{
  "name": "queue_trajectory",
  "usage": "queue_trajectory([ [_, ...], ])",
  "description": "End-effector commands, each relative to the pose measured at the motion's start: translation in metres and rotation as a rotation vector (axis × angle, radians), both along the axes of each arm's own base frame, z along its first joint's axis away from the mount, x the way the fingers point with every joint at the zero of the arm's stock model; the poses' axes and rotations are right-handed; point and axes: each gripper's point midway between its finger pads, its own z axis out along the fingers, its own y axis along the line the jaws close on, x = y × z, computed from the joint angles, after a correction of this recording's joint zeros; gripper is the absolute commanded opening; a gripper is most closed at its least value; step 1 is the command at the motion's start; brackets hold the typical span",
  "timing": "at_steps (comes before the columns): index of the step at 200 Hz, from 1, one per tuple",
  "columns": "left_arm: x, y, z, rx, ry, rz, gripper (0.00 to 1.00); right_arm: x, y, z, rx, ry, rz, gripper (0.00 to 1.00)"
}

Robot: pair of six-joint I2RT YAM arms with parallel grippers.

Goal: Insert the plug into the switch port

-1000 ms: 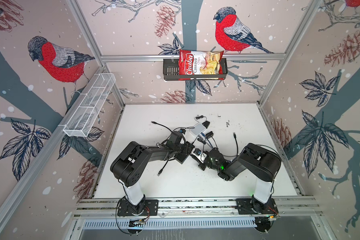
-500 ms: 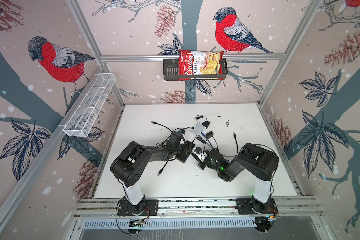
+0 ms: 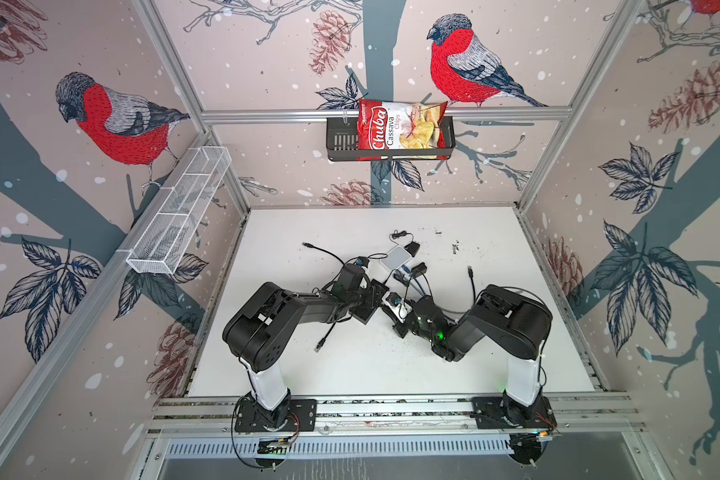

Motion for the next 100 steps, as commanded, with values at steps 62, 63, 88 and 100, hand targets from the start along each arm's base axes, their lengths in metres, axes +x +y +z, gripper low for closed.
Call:
queue_trajectory([
  [62,-0.037,-0.041,0.003,-0.121,0.072,-0.195,0.72,0.011,0.013,0.027,0.086,-0.101,-0.002,0.07],
  [63,-0.037,-0.042,0.003,-0.122,0.071,-0.196,0.72,0.011,0.013,0.027,0.085,-0.102,-0.002,0.07],
  [88,-0.042,-0.048,0.003,-0.118,0.066,-0.245,0.72,0.014,0.018,0.030,0.076,-0.123,0.010,0.07],
  [100,-0.043,-0.050,0.003,-0.116,0.068,-0.258,0.72,0.014,0.020,0.030,0.069,-0.127,0.017,0.07],
])
